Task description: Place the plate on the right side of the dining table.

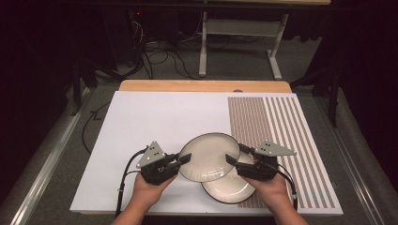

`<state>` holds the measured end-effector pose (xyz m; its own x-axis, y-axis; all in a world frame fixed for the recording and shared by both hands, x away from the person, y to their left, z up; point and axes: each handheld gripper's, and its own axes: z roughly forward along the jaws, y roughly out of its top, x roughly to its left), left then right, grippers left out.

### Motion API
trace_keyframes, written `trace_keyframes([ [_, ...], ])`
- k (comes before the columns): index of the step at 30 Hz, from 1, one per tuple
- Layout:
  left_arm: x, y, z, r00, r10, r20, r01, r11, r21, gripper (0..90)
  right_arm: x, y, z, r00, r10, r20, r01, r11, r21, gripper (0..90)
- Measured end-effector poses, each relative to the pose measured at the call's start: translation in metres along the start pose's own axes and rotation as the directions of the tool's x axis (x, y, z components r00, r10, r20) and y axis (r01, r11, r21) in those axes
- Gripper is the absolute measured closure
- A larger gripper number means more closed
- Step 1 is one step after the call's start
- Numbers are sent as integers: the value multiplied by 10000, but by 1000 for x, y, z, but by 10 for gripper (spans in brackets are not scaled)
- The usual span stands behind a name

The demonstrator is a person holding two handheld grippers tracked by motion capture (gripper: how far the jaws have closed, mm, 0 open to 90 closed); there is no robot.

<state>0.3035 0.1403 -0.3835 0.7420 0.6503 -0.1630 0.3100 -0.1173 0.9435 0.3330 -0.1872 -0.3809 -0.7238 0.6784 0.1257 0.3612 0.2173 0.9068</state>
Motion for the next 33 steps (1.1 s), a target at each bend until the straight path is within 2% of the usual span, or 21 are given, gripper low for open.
trace_keyframes([
  [2,0,0,0,10000,-1,-6,1,10000,-3,795,-1,-1,0,10000,77,-17,-77,10000,15,434],
  [4,0,0,0,10000,29,18,-29,10000,-35,795,-2,-3,0,9997,222,-107,-222,9998,13,517],
  [6,0,0,0,10000,32,21,-31,10000,-35,795,-2,-3,0,9991,374,-174,-375,9993,-31,543],
  [7,0,0,0,10000,52,30,-52,10000,-45,795,-1,-3,1,9990,373,-257,-373,9993,-17,588],
  [14,-1,0,0,10000,61,15,-61,10000,-43,795,-1,-4,5,9982,305,-510,-295,9994,204,679],
  [18,0,-1,0,10000,47,46,-46,10000,-49,794,-3,-4,7,9972,514,-551,-499,9984,278,746],
  [24,0,-1,1,10000,-18,42,19,10000,-25,794,-7,-5,6,9955,703,-635,-682,9971,341,774],
  [28,0,0,1,9999,-162,19,162,9999,33,794,-8,-4,5,9940,851,-683,-826,9958,396,793],
  [31,0,0,1,9989,-466,16,466,9989,51,798,-9,-4,3,9908,1022,-887,-989,9942,414,810],
  [33,-1,1,1,9990,-441,-32,441,9990,90,799,-10,-3,1,9907,983,-937,-952,9948,369,817],
])
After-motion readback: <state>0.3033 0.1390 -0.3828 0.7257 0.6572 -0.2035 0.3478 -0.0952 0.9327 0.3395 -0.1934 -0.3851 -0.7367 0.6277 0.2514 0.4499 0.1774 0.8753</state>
